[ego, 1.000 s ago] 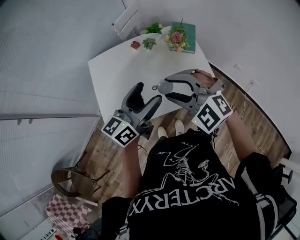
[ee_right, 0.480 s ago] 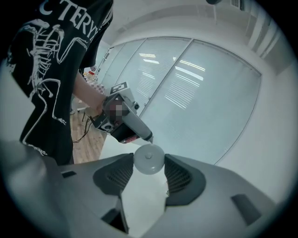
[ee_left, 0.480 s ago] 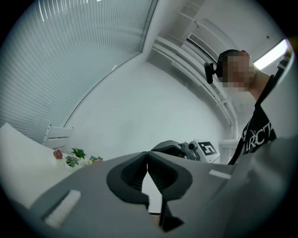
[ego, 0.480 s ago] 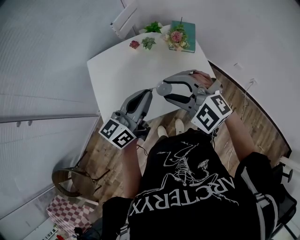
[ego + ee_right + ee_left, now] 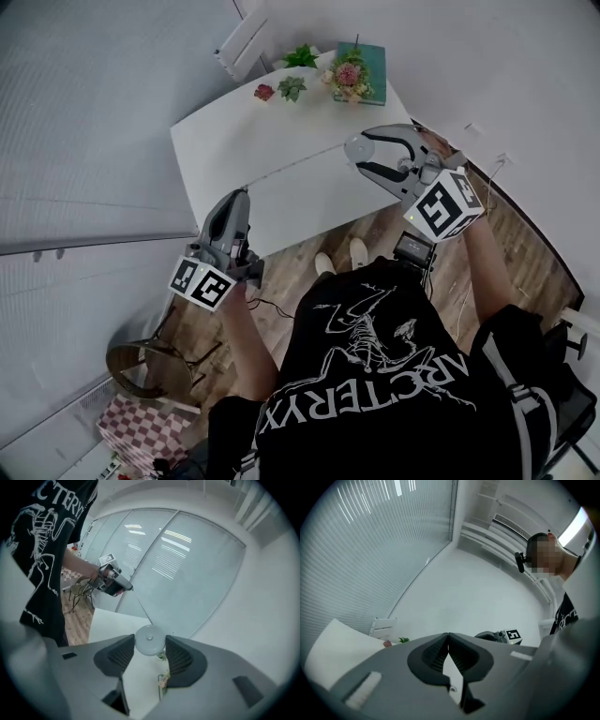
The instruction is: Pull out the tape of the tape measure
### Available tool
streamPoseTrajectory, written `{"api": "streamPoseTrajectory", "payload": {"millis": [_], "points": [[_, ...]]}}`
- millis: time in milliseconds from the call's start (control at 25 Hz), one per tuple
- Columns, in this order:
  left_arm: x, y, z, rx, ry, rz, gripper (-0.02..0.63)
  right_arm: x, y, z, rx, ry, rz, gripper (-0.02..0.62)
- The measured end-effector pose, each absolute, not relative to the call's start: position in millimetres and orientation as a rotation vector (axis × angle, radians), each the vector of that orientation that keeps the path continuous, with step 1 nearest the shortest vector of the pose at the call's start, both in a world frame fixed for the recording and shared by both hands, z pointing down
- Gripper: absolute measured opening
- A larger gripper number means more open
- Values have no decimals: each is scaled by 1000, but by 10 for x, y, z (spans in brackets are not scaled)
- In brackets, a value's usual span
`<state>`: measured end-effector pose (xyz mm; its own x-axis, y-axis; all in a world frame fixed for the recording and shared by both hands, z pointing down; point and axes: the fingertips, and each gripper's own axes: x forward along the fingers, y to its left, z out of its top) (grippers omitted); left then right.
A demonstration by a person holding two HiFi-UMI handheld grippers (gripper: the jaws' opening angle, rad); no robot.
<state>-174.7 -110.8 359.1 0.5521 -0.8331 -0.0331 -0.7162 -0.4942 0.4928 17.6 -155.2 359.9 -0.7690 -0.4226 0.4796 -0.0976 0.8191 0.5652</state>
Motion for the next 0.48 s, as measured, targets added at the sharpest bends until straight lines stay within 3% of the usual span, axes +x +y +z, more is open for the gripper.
{"api": "streamPoseTrajectory", "payload": {"millis": [480], "points": [[-3134,-743,3377,2183,-1718,-389,15,1188,-2034,3367,716,-2313,-616,218]]}}
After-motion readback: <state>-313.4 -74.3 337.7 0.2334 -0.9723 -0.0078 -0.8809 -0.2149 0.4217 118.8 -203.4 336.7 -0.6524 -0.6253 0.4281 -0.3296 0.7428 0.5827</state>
